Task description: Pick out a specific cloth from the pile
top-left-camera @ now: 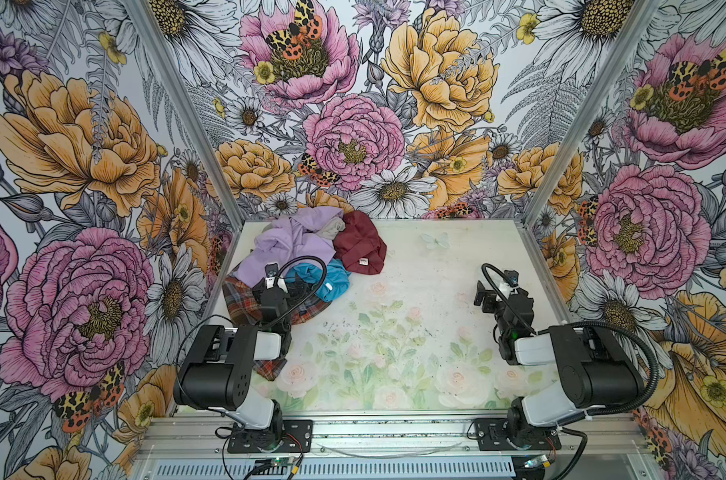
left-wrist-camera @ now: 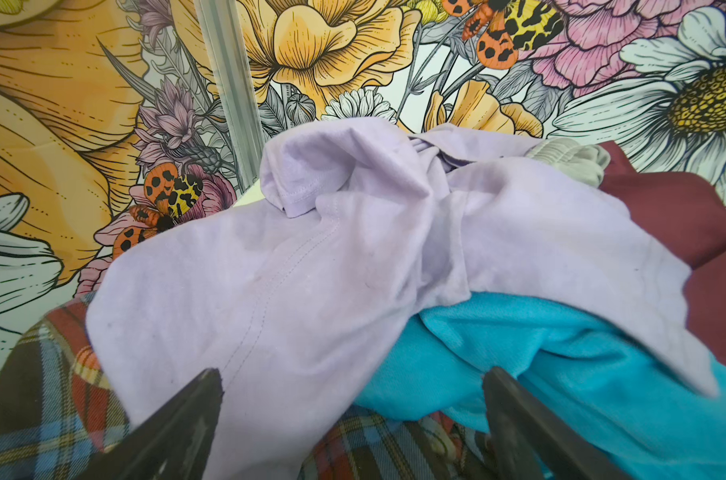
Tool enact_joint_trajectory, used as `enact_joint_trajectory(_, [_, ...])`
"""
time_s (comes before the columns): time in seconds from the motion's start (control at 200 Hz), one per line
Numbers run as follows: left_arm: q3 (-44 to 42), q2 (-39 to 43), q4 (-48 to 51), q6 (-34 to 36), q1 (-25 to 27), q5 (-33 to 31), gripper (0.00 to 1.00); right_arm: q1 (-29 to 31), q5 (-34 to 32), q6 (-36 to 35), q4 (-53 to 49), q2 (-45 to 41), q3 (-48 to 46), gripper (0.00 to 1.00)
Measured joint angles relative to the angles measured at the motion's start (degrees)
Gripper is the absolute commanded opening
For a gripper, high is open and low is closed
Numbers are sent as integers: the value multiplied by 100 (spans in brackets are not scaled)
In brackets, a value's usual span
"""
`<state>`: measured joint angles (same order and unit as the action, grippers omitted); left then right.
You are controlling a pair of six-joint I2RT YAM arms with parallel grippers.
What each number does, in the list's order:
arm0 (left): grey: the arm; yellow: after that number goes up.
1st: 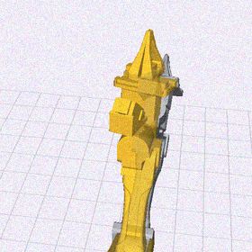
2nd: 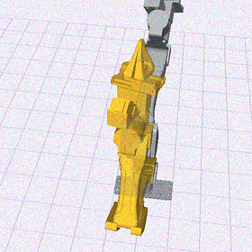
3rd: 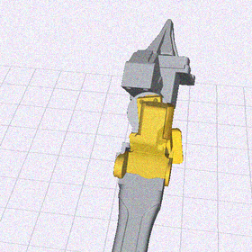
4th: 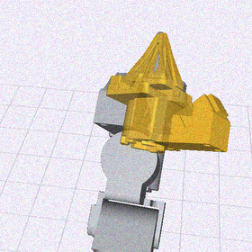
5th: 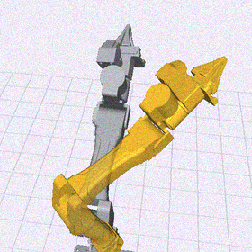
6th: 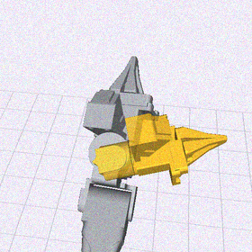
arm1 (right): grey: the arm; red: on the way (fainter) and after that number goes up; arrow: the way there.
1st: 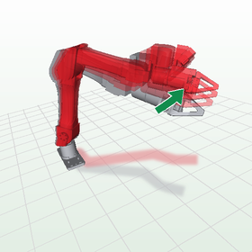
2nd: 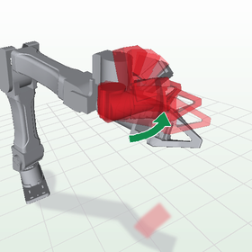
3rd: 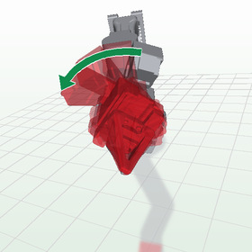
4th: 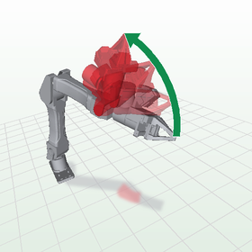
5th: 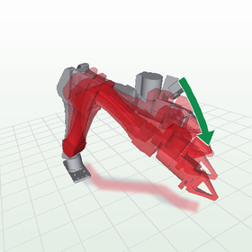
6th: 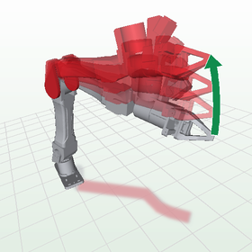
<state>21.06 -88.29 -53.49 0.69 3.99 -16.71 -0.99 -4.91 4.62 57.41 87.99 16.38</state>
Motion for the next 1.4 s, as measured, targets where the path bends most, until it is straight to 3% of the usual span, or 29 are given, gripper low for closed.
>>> enact_joint_trajectory(0.77, [-50, 94, -61, 83, 101, -326, 99, 748, -863, -605, 1764, 216, -754, 100])
enact_joint_trajectory(0.905, [55, 415, 439, 221, 234, -354, 99, 916, -1220, -669, 1731, -79, -833, 100])
enact_joint_trajectory(1.076, [649, 857, 1502, 289, 439, -396, 99, 1084, -1751, -710, 1167, -903, -748, 100])
enact_joint_trajectory(1.401, [2063, 1119, 3840, 39, 680, -586, 99, 1316, -2417, -166, -1757, -2527, 807, 99])
